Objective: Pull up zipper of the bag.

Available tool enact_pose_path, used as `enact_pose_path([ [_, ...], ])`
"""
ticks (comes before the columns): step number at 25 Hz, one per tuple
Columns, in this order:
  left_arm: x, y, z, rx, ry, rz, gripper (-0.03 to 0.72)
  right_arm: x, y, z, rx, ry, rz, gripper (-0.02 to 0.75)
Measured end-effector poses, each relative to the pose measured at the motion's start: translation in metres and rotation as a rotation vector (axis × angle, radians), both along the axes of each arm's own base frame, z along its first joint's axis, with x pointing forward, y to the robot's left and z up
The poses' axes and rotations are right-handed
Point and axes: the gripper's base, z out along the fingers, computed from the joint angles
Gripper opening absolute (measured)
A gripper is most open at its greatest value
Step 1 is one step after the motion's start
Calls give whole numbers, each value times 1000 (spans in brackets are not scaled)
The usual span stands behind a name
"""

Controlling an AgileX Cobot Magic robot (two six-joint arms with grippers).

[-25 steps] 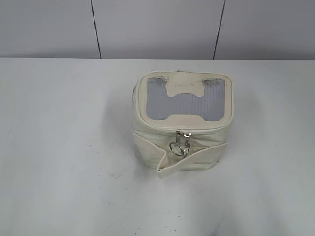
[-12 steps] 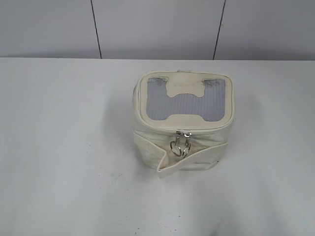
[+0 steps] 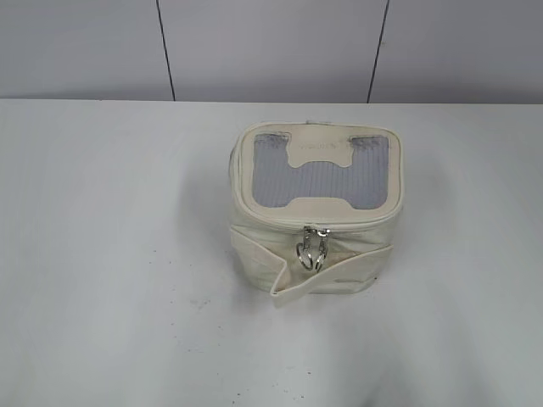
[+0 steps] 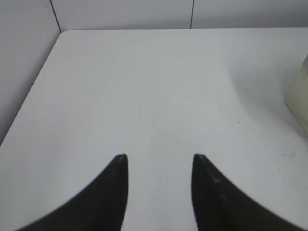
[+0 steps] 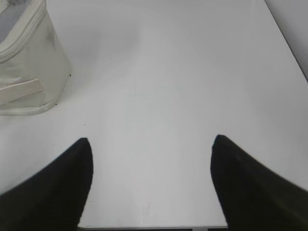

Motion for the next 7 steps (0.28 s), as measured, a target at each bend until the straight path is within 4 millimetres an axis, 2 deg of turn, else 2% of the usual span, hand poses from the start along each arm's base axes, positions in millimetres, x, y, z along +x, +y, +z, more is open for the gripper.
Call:
enact_pose_path([
  [7,0,0,0,0,0,0,327,0,0,0,0,0,0,592],
])
